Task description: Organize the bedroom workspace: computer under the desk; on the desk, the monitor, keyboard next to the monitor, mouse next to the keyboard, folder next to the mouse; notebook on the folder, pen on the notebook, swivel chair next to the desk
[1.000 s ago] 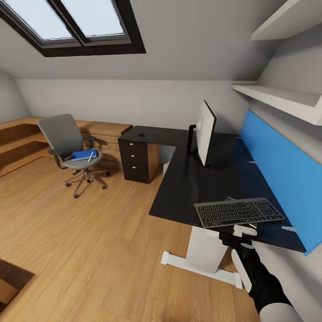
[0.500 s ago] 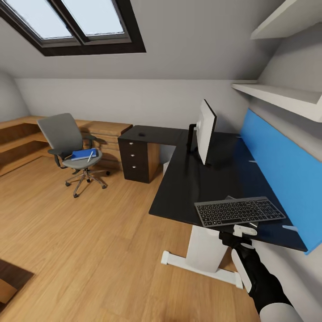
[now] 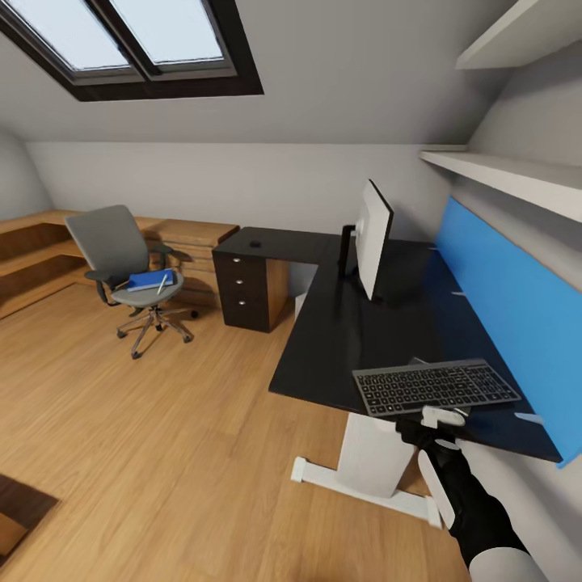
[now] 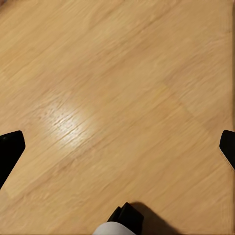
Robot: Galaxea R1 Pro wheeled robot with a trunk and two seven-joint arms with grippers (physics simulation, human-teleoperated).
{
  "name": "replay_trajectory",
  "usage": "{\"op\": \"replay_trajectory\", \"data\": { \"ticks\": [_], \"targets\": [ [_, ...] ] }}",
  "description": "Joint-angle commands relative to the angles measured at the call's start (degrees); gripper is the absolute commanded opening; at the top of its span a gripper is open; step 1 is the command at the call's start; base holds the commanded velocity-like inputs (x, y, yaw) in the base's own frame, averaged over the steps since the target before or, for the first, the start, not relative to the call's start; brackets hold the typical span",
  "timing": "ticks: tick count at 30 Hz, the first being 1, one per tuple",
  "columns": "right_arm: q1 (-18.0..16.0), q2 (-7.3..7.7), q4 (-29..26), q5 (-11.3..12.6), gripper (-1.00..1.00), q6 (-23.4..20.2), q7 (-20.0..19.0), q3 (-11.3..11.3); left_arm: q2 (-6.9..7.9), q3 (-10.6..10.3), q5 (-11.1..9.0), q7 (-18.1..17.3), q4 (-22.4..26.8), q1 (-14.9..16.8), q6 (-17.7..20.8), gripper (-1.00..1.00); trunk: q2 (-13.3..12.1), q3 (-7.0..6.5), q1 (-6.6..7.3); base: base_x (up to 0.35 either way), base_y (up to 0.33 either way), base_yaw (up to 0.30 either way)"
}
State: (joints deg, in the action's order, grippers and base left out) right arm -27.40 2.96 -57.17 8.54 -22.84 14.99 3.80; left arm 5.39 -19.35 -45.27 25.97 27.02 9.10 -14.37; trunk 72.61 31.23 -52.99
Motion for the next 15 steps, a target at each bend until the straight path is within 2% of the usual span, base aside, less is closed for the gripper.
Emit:
{"op": "replay_trajectory", "data": {
  "ticks": [1, 15],
  "targets": [
    [0.0, 0.02, -0.1, 0.6, 1.0, -0.2, 0.4, -0.1, 0.08, -0.5, -0.5, 0.3, 0.1, 0.0, -0.3, 1.0, 0.0, 0.06, -0.02, 0.125, 0.0, 0.0],
    [0.0, 0.02, -0.1, 0.6, 1.0, -0.2, 0.4, -0.1, 0.06, -0.4, -0.5, 0.4, 0.0, 0.0, -0.3, 1.0, 0.0, 0.06, -0.02, 0.018, 0.0, 0.0]
  ]
}}
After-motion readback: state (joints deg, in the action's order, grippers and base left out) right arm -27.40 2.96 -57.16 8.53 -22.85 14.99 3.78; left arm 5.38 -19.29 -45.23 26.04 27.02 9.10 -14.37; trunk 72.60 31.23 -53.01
